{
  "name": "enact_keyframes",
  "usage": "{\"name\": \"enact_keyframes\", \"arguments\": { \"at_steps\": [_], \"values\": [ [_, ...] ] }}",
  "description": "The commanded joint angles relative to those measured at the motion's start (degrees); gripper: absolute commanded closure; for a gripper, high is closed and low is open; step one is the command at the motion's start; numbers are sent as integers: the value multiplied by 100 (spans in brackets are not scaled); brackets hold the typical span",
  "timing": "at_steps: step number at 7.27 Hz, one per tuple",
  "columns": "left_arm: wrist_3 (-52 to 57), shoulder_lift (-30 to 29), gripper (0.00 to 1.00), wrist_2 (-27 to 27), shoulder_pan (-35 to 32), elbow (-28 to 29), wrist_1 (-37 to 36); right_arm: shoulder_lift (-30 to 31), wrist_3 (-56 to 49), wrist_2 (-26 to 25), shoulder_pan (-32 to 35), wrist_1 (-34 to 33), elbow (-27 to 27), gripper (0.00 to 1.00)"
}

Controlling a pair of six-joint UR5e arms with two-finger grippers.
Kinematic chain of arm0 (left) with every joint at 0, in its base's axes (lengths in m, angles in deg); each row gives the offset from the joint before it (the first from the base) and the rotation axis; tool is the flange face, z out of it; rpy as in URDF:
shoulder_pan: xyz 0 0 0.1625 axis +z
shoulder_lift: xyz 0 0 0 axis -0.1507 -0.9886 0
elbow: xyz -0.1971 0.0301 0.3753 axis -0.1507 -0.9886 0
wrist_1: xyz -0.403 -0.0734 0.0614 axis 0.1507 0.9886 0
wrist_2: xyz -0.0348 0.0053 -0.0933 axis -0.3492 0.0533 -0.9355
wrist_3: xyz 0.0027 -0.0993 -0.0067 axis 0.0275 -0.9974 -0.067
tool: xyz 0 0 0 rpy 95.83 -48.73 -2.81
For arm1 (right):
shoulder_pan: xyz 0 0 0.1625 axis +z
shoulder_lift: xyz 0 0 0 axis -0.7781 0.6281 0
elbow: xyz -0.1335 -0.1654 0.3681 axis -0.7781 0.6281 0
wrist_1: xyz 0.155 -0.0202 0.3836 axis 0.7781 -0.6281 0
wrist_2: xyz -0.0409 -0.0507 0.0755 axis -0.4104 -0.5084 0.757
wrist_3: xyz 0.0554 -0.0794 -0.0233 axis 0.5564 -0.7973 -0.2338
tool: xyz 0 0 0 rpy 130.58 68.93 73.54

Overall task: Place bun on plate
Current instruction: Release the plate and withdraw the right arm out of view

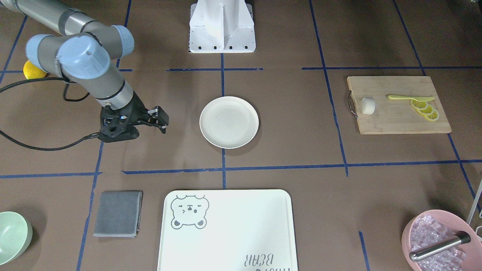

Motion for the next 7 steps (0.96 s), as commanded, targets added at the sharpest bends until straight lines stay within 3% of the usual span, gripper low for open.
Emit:
{"name": "enact_keyframes", "arguments": {
  "at_steps": [1, 3, 5, 7],
  "values": [
    [-9, -21, 0, 32, 0, 5, -7, 802, -1905, 450, 981, -544, -429, 0],
    [-44, -74, 0, 32, 0, 23, -15, 1611, -4161, 969, 2316, -765, -431, 0],
    [-44, -188, 0, 15, 9, 127, 11, 2078, -6185, 989, 3398, -1413, -396, 0],
    [-53, -259, 0, 14, 17, 128, 491, 2901, -6976, 980, 4234, -1601, -413, 0]
  ]
}}
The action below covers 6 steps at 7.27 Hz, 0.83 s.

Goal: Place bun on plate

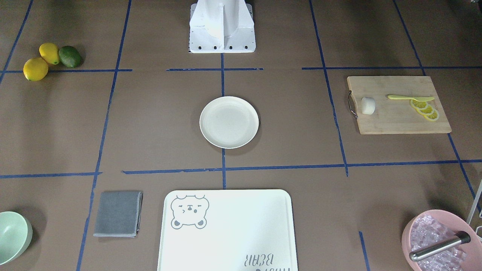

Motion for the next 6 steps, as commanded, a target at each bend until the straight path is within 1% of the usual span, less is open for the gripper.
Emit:
{"name": "enact_keyframes", "arguments": {
  "at_steps": [1, 2, 3, 4, 5, 6],
  "values": [
    [-3, -40, 0, 3, 16, 20, 483, 1016, -453, -18, 820, -108, 4, 0],
    [-20, -275, 0, -6, 146, 72, 477, 1334, -435, 43, 936, -99, -49, 0],
    [58, -390, 0, -76, 217, 220, 503, 1424, -383, 296, 945, -99, -84, 0],
    [24, -418, 0, -85, 235, 231, 851, 1390, -130, 342, 946, -90, -84, 0],
    [-176, -409, 0, -111, 392, 144, 1324, 1381, -49, 351, 946, -81, -93, 0],
    [-822, -418, 0, -103, 951, 117, 1520, 1372, -48, 351, 946, -81, -128, 0]
  ]
}}
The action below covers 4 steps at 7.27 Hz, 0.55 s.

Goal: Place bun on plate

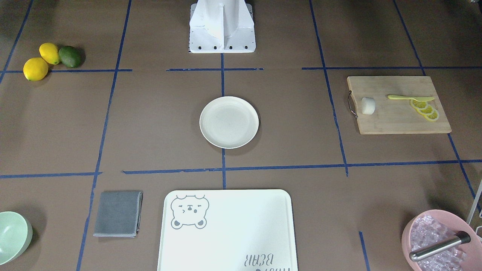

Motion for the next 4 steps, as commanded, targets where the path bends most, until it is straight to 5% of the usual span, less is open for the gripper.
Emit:
{"name": "enact_keyframes", "arguments": {
  "at_steps": [1, 3, 4],
  "values": [
    [-1669, -14, 0, 55, 992, -173, 653, -12, 62, 20, -4, 13, -32, 0],
    [-3465, 99, 0, 186, 1836, -340, 1644, -3, 53, 20, -4, 13, -59, 0],
    [-4195, 117, 0, 788, 2397, -498, 1953, -3, 53, 20, 4, 13, -111, 0]
  ]
}}
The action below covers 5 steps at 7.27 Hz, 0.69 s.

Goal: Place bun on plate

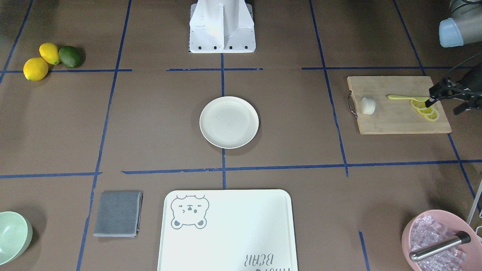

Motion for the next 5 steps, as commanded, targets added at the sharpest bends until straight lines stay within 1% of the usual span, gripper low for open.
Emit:
{"name": "enact_keyframes", "arguments": {
  "at_steps": [1, 3, 4, 5],
  "values": [
    [-1320, 41, 0, 764, 1078, -261, 467, 10, -3, 0, 7, 0, -55, 0],
    [-1822, 41, 0, 1362, 1800, -262, 720, 10, -3, 0, 7, 0, -55, 0],
    [-2033, 41, 0, 1434, 2099, -253, 730, 10, -3, 0, 7, 0, -55, 0],
    [-2035, 58, 0, 1574, 2250, -253, 731, 10, -3, -9, 7, 0, -46, 0]
  ]
}}
